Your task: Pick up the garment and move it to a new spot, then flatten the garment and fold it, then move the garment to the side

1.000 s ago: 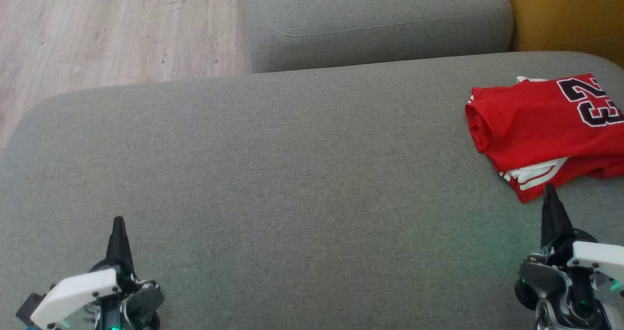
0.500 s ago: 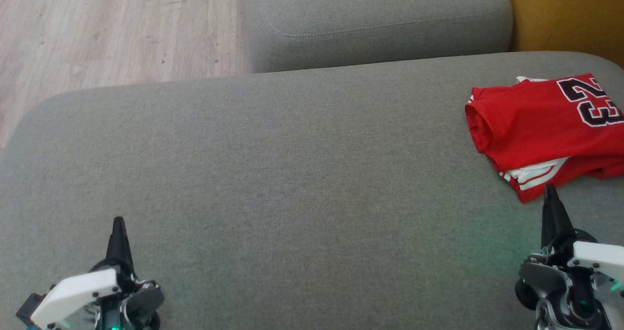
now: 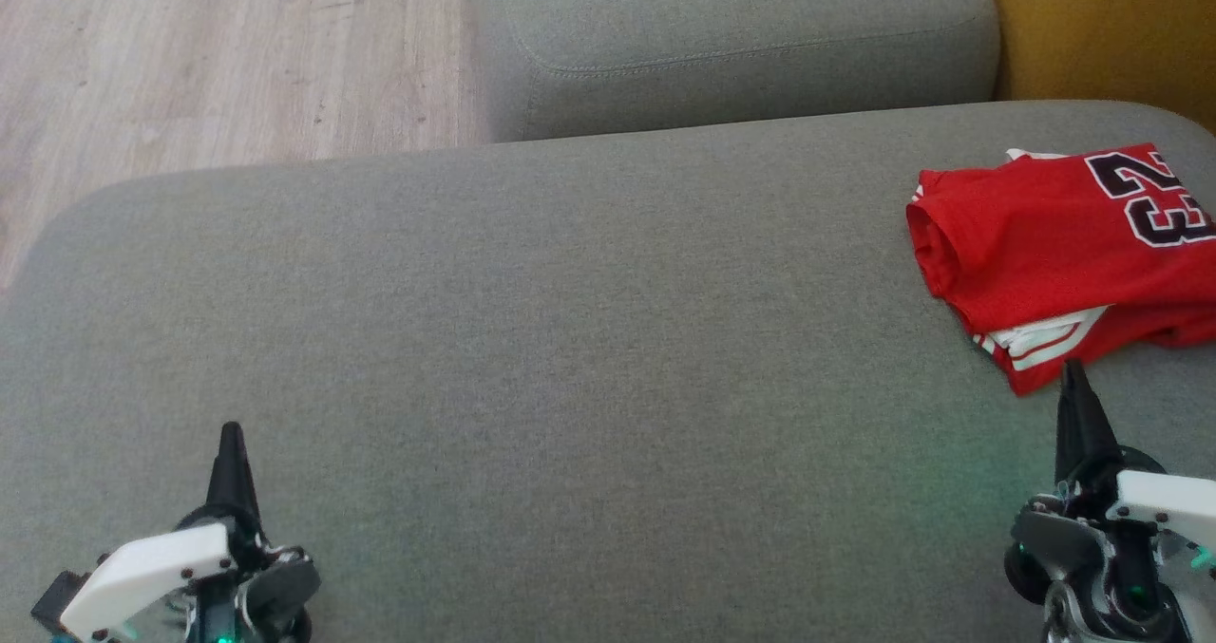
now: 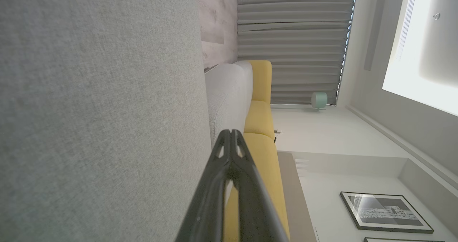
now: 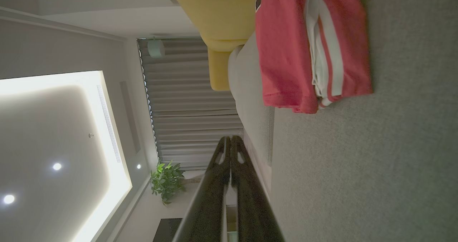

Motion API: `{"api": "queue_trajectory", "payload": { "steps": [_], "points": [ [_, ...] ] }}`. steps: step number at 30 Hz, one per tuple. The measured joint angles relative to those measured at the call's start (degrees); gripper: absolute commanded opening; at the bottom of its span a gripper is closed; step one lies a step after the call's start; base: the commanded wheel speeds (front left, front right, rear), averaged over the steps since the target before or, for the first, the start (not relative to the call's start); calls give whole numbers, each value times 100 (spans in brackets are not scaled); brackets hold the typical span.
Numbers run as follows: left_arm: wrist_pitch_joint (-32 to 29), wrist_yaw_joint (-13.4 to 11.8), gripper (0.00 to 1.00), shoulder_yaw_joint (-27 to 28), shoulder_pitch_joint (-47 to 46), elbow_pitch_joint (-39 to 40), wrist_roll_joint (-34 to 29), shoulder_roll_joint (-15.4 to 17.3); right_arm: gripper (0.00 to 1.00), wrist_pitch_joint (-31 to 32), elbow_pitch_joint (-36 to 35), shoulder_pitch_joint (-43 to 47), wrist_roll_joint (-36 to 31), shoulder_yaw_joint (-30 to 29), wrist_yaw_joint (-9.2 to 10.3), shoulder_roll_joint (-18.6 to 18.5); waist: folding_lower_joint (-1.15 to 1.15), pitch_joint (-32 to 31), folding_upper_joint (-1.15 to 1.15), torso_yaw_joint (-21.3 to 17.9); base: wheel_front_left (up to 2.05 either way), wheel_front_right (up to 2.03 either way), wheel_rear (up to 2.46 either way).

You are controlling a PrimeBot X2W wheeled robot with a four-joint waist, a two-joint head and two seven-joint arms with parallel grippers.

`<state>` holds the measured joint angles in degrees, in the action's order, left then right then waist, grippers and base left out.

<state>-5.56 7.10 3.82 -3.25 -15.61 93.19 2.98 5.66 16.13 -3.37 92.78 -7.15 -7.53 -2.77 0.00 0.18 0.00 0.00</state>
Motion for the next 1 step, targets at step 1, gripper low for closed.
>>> {"api": "queue_trajectory", "payload": {
  "steps": [1],
  "points": [
    [0, 0, 0, 1, 0, 0, 0, 0, 0, 0, 0, 0, 0, -2, 0, 0, 0, 0, 0, 0, 0, 0, 0]
  ]
}}
